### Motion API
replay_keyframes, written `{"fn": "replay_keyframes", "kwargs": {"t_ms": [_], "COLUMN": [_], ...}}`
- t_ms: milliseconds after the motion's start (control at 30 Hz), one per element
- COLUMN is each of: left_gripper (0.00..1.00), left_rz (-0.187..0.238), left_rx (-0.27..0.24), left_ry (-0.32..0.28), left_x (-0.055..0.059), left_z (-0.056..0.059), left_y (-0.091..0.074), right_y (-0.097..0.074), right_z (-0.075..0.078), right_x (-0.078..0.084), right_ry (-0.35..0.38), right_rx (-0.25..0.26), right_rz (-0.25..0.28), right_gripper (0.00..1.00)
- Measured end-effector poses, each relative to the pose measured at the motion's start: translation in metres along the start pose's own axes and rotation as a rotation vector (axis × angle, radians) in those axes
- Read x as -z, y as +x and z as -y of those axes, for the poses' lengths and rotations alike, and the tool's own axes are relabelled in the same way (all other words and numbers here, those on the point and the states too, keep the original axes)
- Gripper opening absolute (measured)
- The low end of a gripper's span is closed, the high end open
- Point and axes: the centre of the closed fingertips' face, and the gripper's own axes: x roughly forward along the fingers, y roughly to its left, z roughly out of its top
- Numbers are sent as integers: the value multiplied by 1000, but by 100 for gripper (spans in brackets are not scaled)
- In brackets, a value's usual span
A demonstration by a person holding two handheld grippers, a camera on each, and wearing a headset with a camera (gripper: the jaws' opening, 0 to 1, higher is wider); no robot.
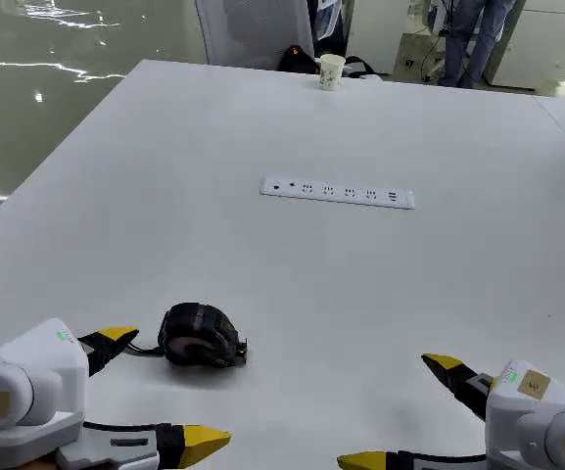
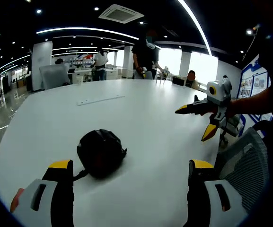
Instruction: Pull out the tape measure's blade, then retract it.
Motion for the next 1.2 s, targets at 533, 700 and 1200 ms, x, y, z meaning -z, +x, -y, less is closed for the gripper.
{"fn": "replay_keyframes", "kwargs": {"t_ms": [533,700,1200], "left_gripper": [99,99,97], "left_rz": [10,8,4], "left_rx": [-8,-12,-15], "left_ry": [2,2,-9], "left_x": [-2,-2,-3], "left_z": [1,0,-2], "left_y": [-4,-5,-7], "right_y": [-4,-4,-6], "right_z": [-1,0,3], "right_x": [3,2,3], "right_ry": [9,11,14], "right_rx": [4,7,13], "right_rz": [-3,-1,-4], "right_gripper": [99,99,99]}}
